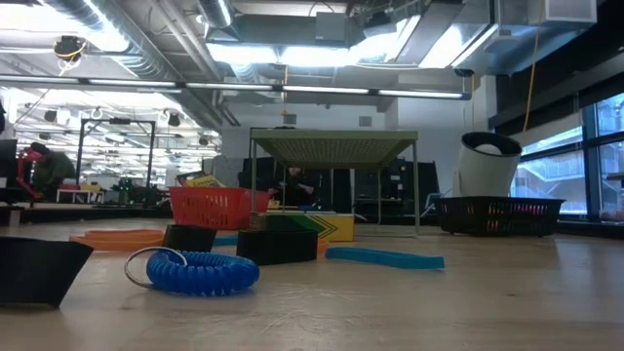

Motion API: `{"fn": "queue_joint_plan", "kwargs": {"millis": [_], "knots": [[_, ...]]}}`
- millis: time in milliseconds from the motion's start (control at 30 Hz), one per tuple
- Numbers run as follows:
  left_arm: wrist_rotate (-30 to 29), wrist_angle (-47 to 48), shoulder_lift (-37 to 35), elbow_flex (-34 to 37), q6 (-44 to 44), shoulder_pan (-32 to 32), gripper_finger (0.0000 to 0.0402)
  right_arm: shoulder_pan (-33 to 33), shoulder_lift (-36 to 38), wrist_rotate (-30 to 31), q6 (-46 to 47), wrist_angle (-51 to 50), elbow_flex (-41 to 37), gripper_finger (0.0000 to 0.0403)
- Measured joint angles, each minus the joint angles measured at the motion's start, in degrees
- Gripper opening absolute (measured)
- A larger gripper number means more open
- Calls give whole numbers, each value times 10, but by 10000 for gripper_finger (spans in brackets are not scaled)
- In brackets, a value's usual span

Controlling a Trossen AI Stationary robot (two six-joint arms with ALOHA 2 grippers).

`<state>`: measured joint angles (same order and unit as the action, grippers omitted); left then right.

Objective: Pick & Place Office Desk Supplies
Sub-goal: Put the orange rubber band into the black bin

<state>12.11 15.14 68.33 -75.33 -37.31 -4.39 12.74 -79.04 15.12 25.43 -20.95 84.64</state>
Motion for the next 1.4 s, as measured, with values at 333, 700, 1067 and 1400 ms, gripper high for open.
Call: {"fn": "queue_joint_plan", "kwargs": {"millis": [333, 700, 1067, 1400], "knots": [[-94, 251, -2, 0, 74, -11, 137, -19, 101, 51, 106, -352, 0, 0], [-228, 281, 4, 100, 61, -51, 123, -33, 176, 41, 210, -527, -110, 0], [-212, 107, 4, 190, 21, -58, 123, -94, 206, -17, 234, -388, -295, 0], [-214, 72, 5, 190, 15, -70, 123, -205, 201, -35, 169, -350, -343, 0]]}}
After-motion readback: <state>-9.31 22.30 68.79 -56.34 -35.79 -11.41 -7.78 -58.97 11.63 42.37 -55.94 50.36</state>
